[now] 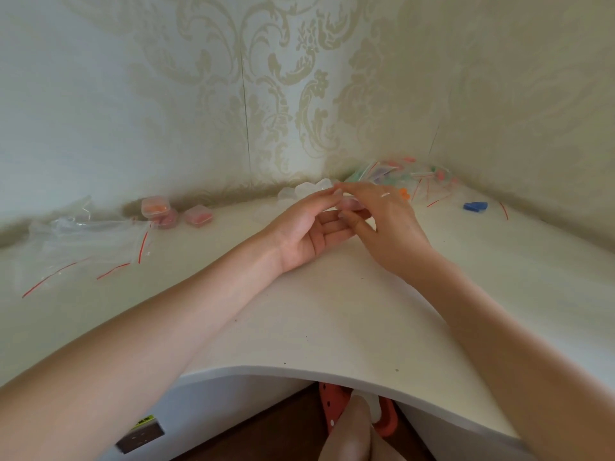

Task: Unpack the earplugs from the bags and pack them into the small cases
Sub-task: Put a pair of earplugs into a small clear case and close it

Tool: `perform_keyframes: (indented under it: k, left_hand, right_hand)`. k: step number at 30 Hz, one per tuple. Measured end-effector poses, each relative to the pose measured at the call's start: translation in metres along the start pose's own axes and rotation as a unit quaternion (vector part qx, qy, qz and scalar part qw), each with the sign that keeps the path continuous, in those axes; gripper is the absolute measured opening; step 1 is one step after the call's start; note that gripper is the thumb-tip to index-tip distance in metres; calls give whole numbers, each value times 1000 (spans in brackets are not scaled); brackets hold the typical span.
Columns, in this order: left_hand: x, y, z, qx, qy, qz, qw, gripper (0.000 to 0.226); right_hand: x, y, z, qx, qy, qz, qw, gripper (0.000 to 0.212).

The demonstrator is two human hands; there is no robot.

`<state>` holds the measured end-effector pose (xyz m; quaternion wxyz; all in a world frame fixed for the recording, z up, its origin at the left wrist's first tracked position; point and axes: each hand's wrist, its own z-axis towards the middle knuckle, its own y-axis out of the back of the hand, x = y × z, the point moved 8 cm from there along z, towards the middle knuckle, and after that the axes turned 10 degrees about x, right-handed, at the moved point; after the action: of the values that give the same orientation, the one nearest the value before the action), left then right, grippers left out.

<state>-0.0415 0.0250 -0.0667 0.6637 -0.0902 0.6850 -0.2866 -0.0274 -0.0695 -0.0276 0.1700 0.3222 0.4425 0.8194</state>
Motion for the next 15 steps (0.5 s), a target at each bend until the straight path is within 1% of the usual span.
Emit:
perform_keyframes:
  k: [1, 3, 5, 6, 7, 9, 11, 12, 13, 14, 15]
  left_hand:
    - [-4, 2, -1, -6, -12, 19, 1000, 17]
    - [-12, 6, -4, -27, -30, 68, 997, 17]
    - [-16, 12, -9, -53, -38, 128, 990, 11]
    - [-17, 15, -13, -72, -40, 152, 985, 12]
    - [-18, 17, -17, -94, -40, 175, 979, 20]
    - [-23, 19, -27, -141, -36, 231, 962, 33]
    - [-36, 20, -41, -179, -43, 318, 930, 31]
    - [-45, 20, -51, -193, -52, 385, 901, 25]
    - [-57, 22, -62, -209, -69, 480, 849, 19]
    - [-71, 22, -75, -232, -95, 597, 762, 16]
    - [-84, 22, -90, -260, -131, 702, 650, 14]
  right_hand:
    - [1, -4, 0, 15, 4, -4, 1000, 44]
    - [5, -8, 0, 22, 21, 14, 999, 48]
    - [10, -6, 1, -2, 45, 52, 998, 42]
    - [12, -4, 1, -19, 50, 76, 996, 38]
    - [14, -3, 1, -33, 49, 99, 993, 34]
    - [17, -4, 1, -47, 33, 141, 988, 31]
    - [23, -10, 3, -46, 29, 158, 986, 31]
    - [27, -13, 5, -41, 32, 157, 986, 32]
    - [32, -18, 8, -32, 37, 154, 987, 32]
    - [37, -24, 11, -18, 42, 152, 987, 33]
    - [44, -31, 15, -1, 47, 149, 988, 33]
